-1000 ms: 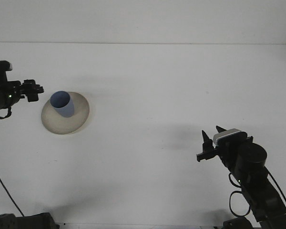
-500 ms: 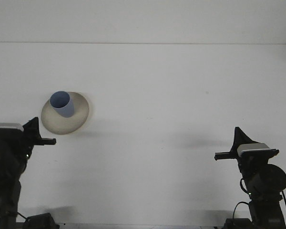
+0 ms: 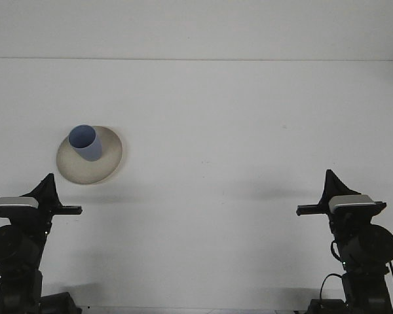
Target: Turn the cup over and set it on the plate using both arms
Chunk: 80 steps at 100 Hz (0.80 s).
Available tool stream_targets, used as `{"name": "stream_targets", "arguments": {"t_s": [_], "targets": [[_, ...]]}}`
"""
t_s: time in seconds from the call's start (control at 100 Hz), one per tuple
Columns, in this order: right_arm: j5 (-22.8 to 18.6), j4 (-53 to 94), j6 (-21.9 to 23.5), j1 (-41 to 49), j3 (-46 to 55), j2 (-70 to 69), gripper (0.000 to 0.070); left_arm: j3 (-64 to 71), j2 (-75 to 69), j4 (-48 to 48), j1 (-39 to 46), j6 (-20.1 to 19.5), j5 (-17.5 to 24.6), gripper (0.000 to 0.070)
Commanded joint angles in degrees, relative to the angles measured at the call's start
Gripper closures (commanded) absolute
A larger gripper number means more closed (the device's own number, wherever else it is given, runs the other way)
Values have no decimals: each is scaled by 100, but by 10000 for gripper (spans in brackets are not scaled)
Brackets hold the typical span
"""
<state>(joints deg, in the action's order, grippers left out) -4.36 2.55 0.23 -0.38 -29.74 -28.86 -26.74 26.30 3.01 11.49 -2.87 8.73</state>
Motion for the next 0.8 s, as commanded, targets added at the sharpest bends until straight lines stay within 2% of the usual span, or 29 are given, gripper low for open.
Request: {"name": "stream_targets", "arguments": {"t_s": [0.0, 0.54, 0.6, 0.79], "targets": [[-7, -48, 39, 2, -13, -7, 700, -63, 11, 52, 11, 61, -33, 686], [-7, -48, 39, 2, -13, -7, 700, -22, -227, -59, -2, 72, -31, 686], [-7, -48, 39, 2, -13, -7, 700, 120, -402, 9, -94, 151, -26, 686], [-7, -46, 39, 2, -13, -7, 700, 1215, -1440, 299, -640, 15, -162, 686]]}}
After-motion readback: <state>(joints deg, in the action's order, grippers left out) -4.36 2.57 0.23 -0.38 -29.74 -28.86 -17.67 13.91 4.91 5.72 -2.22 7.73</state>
